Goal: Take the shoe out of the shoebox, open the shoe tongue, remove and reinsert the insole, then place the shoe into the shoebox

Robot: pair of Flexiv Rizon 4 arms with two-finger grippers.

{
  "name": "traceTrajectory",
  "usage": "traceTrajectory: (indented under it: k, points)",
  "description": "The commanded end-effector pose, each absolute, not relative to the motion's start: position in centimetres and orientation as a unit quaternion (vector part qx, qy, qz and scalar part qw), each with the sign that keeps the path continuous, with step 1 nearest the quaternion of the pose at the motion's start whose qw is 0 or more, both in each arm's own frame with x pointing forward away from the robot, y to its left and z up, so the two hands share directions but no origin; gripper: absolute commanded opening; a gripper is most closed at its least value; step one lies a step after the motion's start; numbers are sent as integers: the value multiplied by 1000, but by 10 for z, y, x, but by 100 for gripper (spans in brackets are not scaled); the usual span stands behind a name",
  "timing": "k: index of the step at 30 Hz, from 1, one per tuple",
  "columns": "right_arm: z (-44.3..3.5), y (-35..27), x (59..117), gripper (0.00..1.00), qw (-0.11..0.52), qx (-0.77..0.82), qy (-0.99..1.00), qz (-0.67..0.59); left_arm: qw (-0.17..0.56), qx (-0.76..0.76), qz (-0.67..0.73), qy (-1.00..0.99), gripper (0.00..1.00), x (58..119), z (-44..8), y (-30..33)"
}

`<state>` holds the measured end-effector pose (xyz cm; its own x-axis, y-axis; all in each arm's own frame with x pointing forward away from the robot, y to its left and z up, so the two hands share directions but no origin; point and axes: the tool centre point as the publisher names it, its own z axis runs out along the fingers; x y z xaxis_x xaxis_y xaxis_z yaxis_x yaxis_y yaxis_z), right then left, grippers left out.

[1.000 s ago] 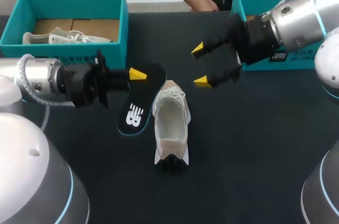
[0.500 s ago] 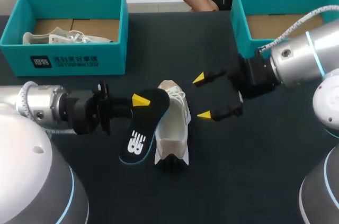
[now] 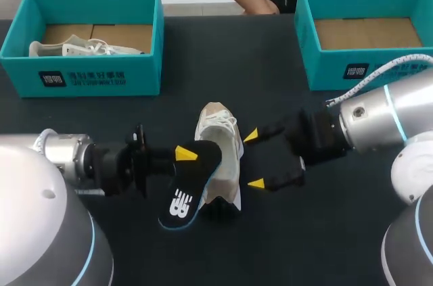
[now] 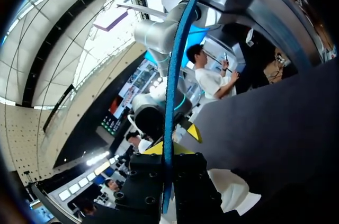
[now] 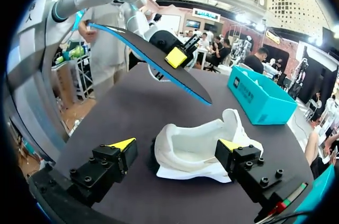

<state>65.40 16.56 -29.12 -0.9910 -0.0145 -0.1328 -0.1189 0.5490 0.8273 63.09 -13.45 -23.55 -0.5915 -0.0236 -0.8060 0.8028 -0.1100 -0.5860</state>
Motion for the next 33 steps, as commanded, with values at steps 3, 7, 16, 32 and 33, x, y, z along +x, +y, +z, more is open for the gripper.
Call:
traceTrajectory:
  k: [3,7,16,32,33]
  points:
    - [-297,176,654,100,71,-28,878,472,312,324,-669,592,0,631,-241,-137]
    - [-297,176,654,100,71,-28,878,472,312,324,-669,592,0,631,-241,-137]
    - [-300,176,657,100,113,-34,891,439,312,324,-669,592,0,631,-241,-137]
    - [-310,181,663,100,145,-37,938,313,312,324,-669,592,0,631,-241,-137]
    - [-309,182,664,100,147,-37,937,314,312,324,-669,592,0,631,-241,-137]
